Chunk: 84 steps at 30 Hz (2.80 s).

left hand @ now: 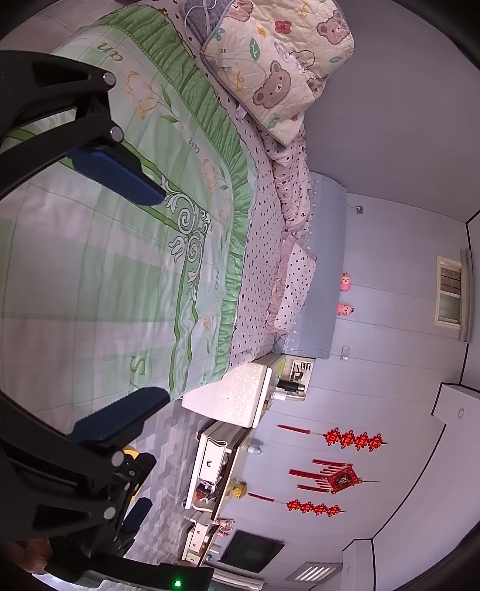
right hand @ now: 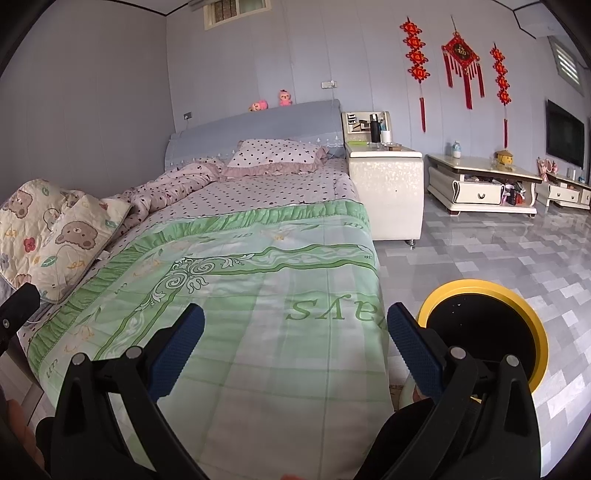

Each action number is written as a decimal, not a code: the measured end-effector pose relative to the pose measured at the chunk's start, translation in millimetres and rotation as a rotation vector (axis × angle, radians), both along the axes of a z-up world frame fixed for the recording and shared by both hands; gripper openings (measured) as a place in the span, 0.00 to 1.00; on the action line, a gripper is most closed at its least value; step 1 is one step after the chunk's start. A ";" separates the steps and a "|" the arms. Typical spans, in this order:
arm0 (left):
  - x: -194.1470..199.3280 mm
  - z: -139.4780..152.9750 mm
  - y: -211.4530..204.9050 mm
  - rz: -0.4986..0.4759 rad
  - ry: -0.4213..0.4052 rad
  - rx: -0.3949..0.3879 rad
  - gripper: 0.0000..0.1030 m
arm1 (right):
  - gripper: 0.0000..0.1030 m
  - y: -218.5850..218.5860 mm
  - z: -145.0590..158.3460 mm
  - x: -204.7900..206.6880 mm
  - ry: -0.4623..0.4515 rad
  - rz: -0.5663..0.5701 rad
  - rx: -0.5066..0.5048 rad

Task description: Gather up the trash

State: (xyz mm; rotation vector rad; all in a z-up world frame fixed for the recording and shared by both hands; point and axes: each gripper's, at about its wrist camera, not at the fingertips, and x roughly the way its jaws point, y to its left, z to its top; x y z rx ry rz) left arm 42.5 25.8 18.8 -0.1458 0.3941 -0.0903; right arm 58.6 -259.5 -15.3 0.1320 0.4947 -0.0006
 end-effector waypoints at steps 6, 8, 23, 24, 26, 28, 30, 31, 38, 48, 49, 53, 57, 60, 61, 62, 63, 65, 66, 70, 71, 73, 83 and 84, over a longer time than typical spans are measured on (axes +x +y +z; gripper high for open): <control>0.1 -3.4 -0.9 -0.008 0.005 0.000 0.92 | 0.92 -0.4 -0.6 0.5 0.002 0.000 0.000; -0.5 -4.1 -1.8 -0.008 0.004 0.004 0.92 | 0.92 -0.3 -1.4 0.2 0.003 -0.001 0.002; 0.1 -4.9 -2.4 -0.013 0.010 0.006 0.92 | 0.92 0.0 -7.0 4.1 0.024 -0.006 0.010; -0.2 -5.2 -2.3 -0.013 0.012 0.003 0.92 | 0.92 0.3 -7.5 4.3 0.025 -0.006 0.009; 1.0 -5.7 -2.6 -0.012 0.014 0.002 0.92 | 0.92 0.8 -8.3 4.6 0.027 -0.004 0.009; 0.7 -6.4 -2.4 -0.013 0.015 0.003 0.92 | 0.92 1.1 -9.4 5.1 0.030 -0.005 0.010; 1.8 -7.5 -1.4 -0.014 0.019 0.002 0.92 | 0.92 1.0 -9.5 5.3 0.030 -0.006 0.009; 2.3 -7.4 -1.3 -0.013 0.021 0.001 0.92 | 0.92 1.1 -10.1 5.7 0.031 -0.007 0.010; 3.0 -7.4 -1.7 -0.012 0.024 0.003 0.92 | 0.92 0.3 -13.3 7.1 0.042 -0.011 0.019; 5.1 -9.3 -1.0 -0.015 0.032 0.003 0.92 | 0.92 0.7 -19.0 9.0 0.052 -0.009 0.024; 4.9 -8.8 -1.1 -0.014 0.031 0.003 0.92 | 0.92 0.4 -19.5 9.2 0.053 -0.010 0.025; 5.5 -8.8 -1.2 -0.014 0.032 0.003 0.92 | 0.92 0.3 -20.2 9.3 0.053 -0.008 0.026; 5.3 -9.1 -2.0 -0.015 0.033 0.004 0.92 | 0.92 0.1 -20.9 9.4 0.056 -0.009 0.027; 5.4 -9.4 -1.8 -0.017 0.035 0.002 0.92 | 0.92 0.4 -22.2 9.5 0.058 -0.007 0.028; 5.2 -9.9 -2.1 -0.018 0.034 0.002 0.92 | 0.92 0.5 -22.1 9.6 0.058 -0.007 0.028; 5.2 -10.7 -2.1 -0.017 0.035 0.003 0.92 | 0.92 0.5 -22.9 9.5 0.059 -0.007 0.029; 5.4 -10.9 -2.2 -0.017 0.035 0.003 0.92 | 0.92 0.5 -22.3 9.7 0.059 -0.007 0.028; 5.5 -11.0 -2.1 -0.017 0.037 0.002 0.92 | 0.92 0.2 -23.7 9.6 0.061 -0.008 0.029; 5.5 -11.7 -1.8 -0.019 0.039 0.000 0.92 | 0.92 0.2 -23.7 9.5 0.061 -0.008 0.031; 6.6 -14.4 -1.0 -0.017 0.043 0.000 0.92 | 0.92 0.9 -24.4 9.8 0.063 -0.006 0.032; 6.5 -14.6 -0.9 -0.016 0.043 0.000 0.92 | 0.92 1.0 -24.4 9.9 0.063 -0.006 0.032; 6.6 -15.0 -0.8 -0.017 0.045 0.000 0.92 | 0.92 1.4 -25.5 10.2 0.066 -0.005 0.032; 10.2 -17.1 0.1 -0.015 0.063 -0.006 0.92 | 0.92 0.8 -25.6 11.6 0.074 -0.004 0.034; 10.0 -17.6 0.3 -0.014 0.064 -0.007 0.92 | 0.92 0.8 -26.1 11.2 0.074 -0.004 0.034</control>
